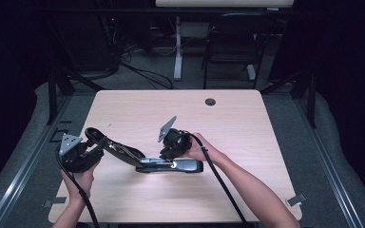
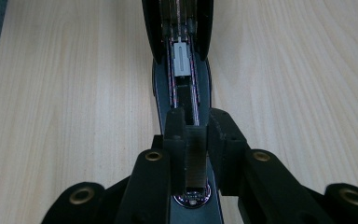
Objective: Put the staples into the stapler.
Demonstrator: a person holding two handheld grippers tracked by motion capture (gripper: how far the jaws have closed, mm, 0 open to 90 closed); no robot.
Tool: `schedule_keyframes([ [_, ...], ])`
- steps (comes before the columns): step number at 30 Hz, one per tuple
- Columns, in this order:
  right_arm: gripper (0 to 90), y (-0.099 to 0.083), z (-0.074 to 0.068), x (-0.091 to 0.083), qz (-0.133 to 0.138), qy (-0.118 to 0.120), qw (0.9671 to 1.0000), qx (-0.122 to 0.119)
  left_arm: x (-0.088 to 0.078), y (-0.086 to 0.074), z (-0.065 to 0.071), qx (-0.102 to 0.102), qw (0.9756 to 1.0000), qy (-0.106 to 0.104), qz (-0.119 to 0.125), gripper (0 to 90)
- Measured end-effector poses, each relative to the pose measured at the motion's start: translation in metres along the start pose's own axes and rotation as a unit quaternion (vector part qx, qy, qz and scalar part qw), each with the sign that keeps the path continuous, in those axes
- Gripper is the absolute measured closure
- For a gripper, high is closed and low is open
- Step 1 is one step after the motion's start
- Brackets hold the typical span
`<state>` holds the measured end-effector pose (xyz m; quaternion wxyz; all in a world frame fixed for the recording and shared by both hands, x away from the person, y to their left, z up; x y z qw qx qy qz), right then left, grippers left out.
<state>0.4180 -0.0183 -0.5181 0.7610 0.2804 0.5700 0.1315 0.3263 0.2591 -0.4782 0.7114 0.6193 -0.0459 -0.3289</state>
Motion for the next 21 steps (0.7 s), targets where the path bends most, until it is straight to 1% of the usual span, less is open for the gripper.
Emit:
schedule_keyframes([
  [13,78.4,-0.0022,-0.0014,0.0067,-0.004,0.006,1.0000,-0.004,0.0003,0.0000,-0.0001,0.001,1.0000,0.001,0.000,58.5],
  [14,78.4,-0.0026,-0.0012,0.0068,-0.007,0.005,0.9999,-0.008,0.0003,0.0000,-0.0001,0.001,1.0000,0.001,0.000,58.5],
  [21,78.4,-0.0048,-0.0007,0.0061,-0.013,0.004,0.9999,-0.011,0.0003,0.0002,0.0002,0.001,1.0000,0.001,0.000,58.5],
])
Point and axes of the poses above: each handheld gripper's, and its own axes: x roughly forward along the jaws, y roughly out of its top, z roughly to its right, the point moved 2 cm from there along x, roughly forward along the jaws, and after that the axes turned 15 degrees about -y, right-handed, at the moved point
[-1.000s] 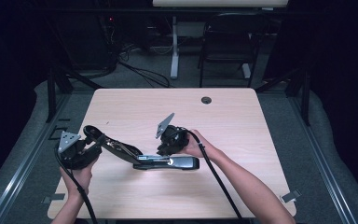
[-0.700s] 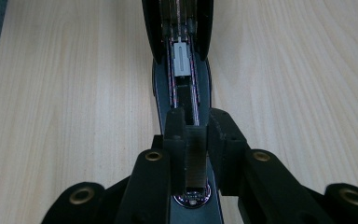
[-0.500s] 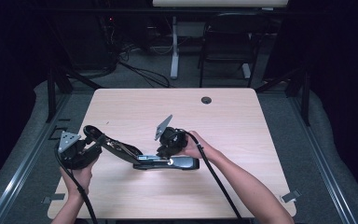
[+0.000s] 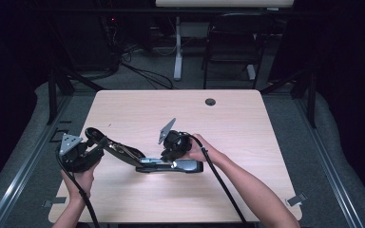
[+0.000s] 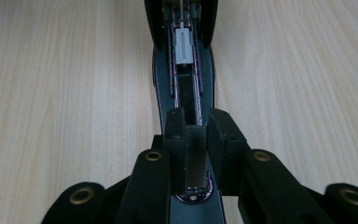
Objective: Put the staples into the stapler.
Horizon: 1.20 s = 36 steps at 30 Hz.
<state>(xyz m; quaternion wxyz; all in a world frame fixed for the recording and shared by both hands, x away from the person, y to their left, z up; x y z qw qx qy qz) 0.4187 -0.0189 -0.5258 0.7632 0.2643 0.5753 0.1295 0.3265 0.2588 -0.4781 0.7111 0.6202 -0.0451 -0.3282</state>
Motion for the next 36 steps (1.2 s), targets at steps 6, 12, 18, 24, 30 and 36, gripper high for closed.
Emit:
schedule_keyframes([
  [6,78.4,0.0000,-0.0009,0.0017,0.001,0.002,1.0000,-0.001,0.0000,0.0000,-0.0002,0.000,1.0000,-0.001,0.000,58.5],
  [12,78.4,0.0003,-0.0010,0.0030,-0.001,0.002,1.0000,-0.007,0.0000,0.0000,-0.0003,0.000,1.0000,-0.001,0.000,58.5],
  [18,78.3,0.0001,-0.0013,0.0036,-0.006,0.005,0.9999,-0.015,0.0001,0.0001,-0.0004,0.001,1.0000,-0.002,0.000,58.5],
  [24,78.2,0.0003,-0.0010,0.0044,-0.011,0.008,0.9997,-0.020,0.0000,0.0001,-0.0003,0.001,1.0000,-0.001,-0.001,58.4],
  [30,78.0,0.0008,-0.0013,0.0056,-0.012,0.009,0.9996,-0.024,0.0000,0.0002,-0.0004,0.001,1.0000,-0.002,-0.001,58.5],
  [36,78.0,0.0014,-0.0031,0.0079,-0.015,0.006,0.9995,-0.028,0.0002,0.0002,-0.0004,0.001,1.0000,-0.003,0.000,58.5],
])
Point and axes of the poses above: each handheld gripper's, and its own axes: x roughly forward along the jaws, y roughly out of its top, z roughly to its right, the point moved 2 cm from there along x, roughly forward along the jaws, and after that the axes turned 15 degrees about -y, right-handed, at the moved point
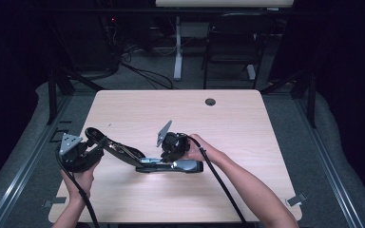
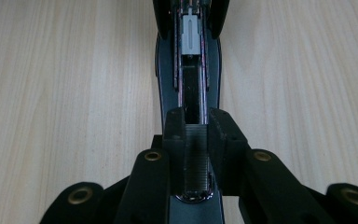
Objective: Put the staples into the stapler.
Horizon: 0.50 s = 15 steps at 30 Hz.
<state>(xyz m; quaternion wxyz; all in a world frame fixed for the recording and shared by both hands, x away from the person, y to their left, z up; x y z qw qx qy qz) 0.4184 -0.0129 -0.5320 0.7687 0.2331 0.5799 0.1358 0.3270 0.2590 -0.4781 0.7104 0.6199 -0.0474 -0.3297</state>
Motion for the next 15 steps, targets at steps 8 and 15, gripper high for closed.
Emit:
schedule_keyframes([
  [8,77.9,-0.0015,0.0009,-0.0001,-0.002,0.004,1.0000,-0.001,-0.0002,0.0000,0.0000,0.000,1.0000,0.000,0.000,58.5],
  [15,77.1,-0.0039,0.0019,-0.0012,0.000,0.005,1.0000,0.002,-0.0001,0.0000,0.0000,0.000,1.0000,0.000,0.000,58.5],
])
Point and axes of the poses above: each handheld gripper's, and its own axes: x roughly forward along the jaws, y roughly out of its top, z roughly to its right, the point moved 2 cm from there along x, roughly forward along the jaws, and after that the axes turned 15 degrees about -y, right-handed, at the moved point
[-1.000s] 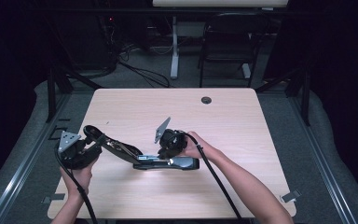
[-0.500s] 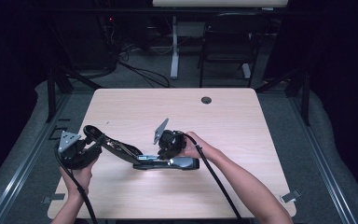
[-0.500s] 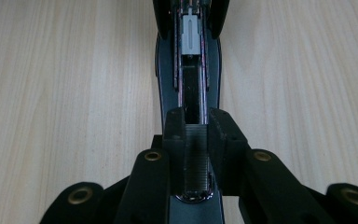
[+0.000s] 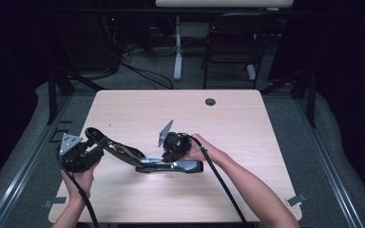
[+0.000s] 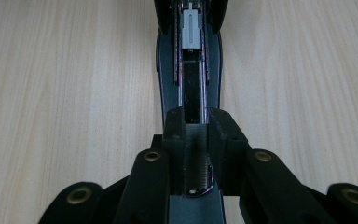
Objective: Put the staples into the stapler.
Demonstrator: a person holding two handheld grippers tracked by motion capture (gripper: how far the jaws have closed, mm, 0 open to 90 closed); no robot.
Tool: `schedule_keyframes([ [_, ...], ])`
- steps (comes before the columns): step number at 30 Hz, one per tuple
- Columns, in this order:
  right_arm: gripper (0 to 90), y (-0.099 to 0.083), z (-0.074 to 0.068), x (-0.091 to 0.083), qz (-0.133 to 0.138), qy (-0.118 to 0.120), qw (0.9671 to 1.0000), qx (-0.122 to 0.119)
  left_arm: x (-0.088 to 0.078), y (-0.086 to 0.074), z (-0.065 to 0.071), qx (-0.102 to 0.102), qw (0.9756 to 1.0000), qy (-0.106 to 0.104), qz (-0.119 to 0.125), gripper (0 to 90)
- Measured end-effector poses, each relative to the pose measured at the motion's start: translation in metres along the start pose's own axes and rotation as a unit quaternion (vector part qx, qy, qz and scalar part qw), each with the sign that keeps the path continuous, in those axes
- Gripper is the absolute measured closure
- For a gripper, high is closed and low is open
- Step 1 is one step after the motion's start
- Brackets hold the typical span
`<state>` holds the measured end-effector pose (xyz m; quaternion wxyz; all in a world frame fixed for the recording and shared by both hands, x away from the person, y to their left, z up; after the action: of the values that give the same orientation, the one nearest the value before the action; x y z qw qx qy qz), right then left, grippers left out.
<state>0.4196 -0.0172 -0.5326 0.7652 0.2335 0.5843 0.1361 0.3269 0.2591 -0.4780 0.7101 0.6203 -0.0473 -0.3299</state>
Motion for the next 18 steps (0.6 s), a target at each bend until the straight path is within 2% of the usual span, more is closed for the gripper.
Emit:
schedule_keyframes([
  [5,73.1,-0.001,0.001,-0.001,0.003,-0.006,0.9999,0.009,0.000,0.000,0.000,0.000,1.0000,0.000,0.000,58.5],
  [13,68.6,-0.004,0.002,-0.014,0.020,-0.020,0.9994,0.018,0.000,0.000,0.000,0.000,1.0000,0.000,-0.001,58.4],
  [18,68.6,-0.009,-0.002,-0.023,0.020,-0.035,0.9986,0.033,0.000,0.000,0.000,0.000,1.0000,0.000,-0.002,58.4],
])
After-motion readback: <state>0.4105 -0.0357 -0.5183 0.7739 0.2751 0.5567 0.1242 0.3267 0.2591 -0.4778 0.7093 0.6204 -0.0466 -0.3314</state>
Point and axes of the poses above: each handheld gripper's, and its own axes: x roughly forward along the jaws, y roughly out of its top, z roughly to its right, the point moved 2 cm from there along x, roughly forward along the jaws, and after that the axes turned 15 degrees about -y, right-handed, at the moved point
